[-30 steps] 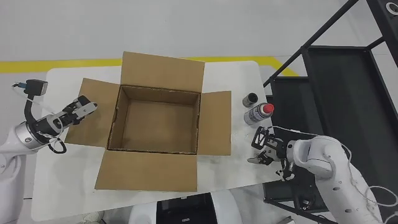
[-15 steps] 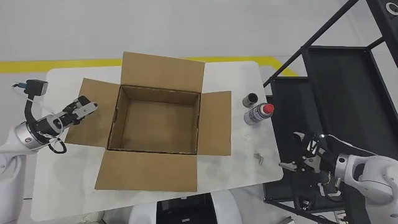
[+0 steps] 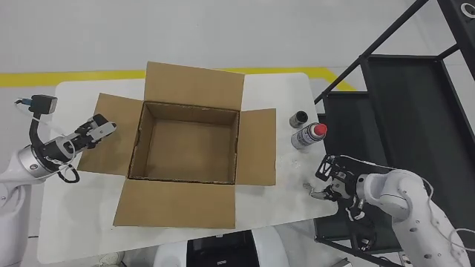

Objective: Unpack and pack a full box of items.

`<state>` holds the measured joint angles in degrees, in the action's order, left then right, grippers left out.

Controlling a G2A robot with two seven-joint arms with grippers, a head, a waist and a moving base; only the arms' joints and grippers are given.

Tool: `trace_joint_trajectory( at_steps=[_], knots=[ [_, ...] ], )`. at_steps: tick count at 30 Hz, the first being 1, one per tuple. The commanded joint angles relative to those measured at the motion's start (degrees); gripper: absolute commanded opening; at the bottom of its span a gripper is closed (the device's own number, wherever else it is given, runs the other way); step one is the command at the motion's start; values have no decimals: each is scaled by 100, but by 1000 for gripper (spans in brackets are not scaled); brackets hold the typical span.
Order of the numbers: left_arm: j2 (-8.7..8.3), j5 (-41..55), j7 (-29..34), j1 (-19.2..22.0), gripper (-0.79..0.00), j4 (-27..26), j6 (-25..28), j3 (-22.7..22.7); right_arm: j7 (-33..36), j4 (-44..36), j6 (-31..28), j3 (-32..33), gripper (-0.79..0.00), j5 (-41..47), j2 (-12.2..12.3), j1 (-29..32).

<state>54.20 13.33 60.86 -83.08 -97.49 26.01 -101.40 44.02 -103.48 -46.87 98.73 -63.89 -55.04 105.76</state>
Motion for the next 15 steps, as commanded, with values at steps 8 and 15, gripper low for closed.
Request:
trace_joint_trajectory(
  at_steps=[8, 15],
  knots=[
    [0, 0, 0, 0, 0, 0, 0, 0, 221, 787, 168, -645, 0, -195, -2, -495],
    [0, 0, 0, 0, 0, 0, 0, 0, 193, 1067, 112, -1160, 0, -344, -17, -765]
  ],
)
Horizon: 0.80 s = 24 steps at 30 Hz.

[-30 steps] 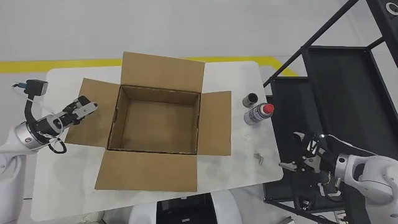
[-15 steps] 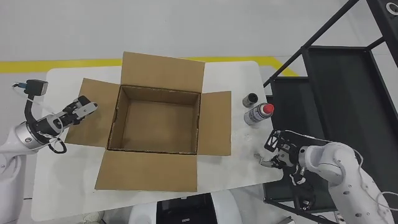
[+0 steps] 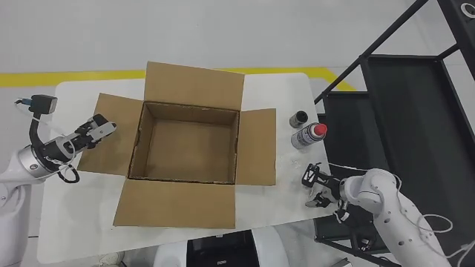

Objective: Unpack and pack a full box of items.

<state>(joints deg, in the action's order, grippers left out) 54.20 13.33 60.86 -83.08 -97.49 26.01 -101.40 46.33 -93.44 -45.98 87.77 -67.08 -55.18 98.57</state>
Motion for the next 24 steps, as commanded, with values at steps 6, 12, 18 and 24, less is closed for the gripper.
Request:
trace_joint_trajectory(
  at_steps=[6, 12, 18, 24],
  knots=[
    [0, 0, 0, 0, 0, 0, 0, 0, -255, 312, 98, -372, 0, -108, -23, -280],
    [0, 0, 0, 0, 0, 0, 0, 0, -353, 481, 286, -384, -785, -202, -8, -373],
    [0, 0, 0, 0, 0, 0, 0, 0, -354, 478, 324, -388, -785, -245, 19, -338],
    [0, 0, 0, 0, 0, 0, 0, 0, -352, 431, 303, -503, -785, -227, 27, -360]
  ],
)
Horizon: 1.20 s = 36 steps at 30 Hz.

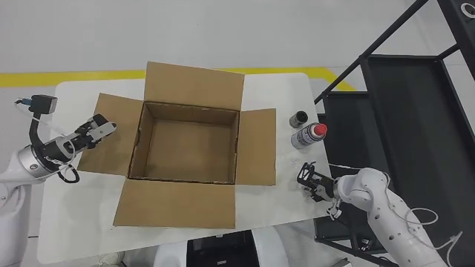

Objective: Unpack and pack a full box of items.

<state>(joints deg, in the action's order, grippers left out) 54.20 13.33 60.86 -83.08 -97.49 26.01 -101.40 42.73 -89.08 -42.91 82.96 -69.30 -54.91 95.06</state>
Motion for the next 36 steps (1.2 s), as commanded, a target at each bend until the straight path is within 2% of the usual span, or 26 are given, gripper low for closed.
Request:
trace_joint_trajectory(
  at_steps=[1, 6, 10, 17, 22, 28, 32, 36],
  knots=[
    [0, 0, 0, 0, 0, 0, 0, 0, 26, -1, 6, -53, -785, -41, 1, -27],
    [0, 0, 0, 0, 0, 0, 0, 0, -55, -20, 28, -183, -785, -29, -5, -158],
    [0, 0, 0, 0, 0, 0, 0, 0, -62, -282, -93, 20, -785, 99, 43, -104],
    [0, 0, 0, 0, 0, 0, 0, 0, 9, -1142, -381, 851, -785, 678, 177, 416],
    [0, 0, 0, 0, 0, 0, 0, 0, -268, -1782, -1078, 1673, -785, 1594, 278, 925],
    [0, 0, 0, 0, 0, 0, 0, 0, -975, -2433, -1509, 2586, -785, 2455, 343, 1476],
    [0, 0, 0, 0, 0, 0, 0, 0, -1434, -2747, -1509, 2631, -785, 2557, 396, 1539],
    [0, 0, 0, 0, 0, 0, 0, 0, -1781, -2909, -1509, 2182, -785, 2414, 449, 1132]
  ],
)
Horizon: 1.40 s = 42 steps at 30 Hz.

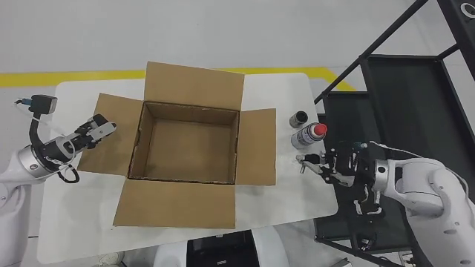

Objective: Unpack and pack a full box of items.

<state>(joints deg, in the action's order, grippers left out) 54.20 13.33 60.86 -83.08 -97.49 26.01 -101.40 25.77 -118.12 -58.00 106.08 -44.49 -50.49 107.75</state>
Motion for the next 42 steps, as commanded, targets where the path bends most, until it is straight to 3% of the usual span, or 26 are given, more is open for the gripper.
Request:
trace_joint_trajectory(
  at_steps=[1, 6, 11, 19, 24, 28, 29, 30, 42],
  knots=[
    [0, 0, 0, 0, 0, 0, 0, 0, -220, 3, 0, -292, -785, -81, 10, -295],
    [0, 0, 0, 0, 0, 0, 0, 0, -639, 44, 0, -1321, -785, -327, -16, -1171],
    [0, 0, 0, 0, 0, 0, 0, 0, -494, 419, 241, -2753, -785, -843, -137, -2306],
    [0, 0, 0, 0, 0, 0, 0, 0, -88, 1376, 1932, -5207, -785, -1396, -683, -4157],
    [0, 0, 0, 0, 0, 0, 0, 0, 387, 1840, 2783, -5977, -785, -1615, -981, -4857],
    [0, 0, 0, 0, 0, 0, 0, 0, 795, 2020, 2928, -6240, -785, -1549, -1101, -5113],
    [0, 0, 0, 0, 0, 0, 0, 0, 875, 2037, 2939, -6270, -336, -1519, -1119, -5149],
    [0, 0, 0, 0, 0, 0, 0, 0, 908, 2061, 3016, -6271, 0, -1450, -1136, -5160],
    [0, 0, 0, 0, 0, 0, 0, 0, 1077, 1810, 2893, -6114, 0, -1426, -1133, -5044]
  ],
)
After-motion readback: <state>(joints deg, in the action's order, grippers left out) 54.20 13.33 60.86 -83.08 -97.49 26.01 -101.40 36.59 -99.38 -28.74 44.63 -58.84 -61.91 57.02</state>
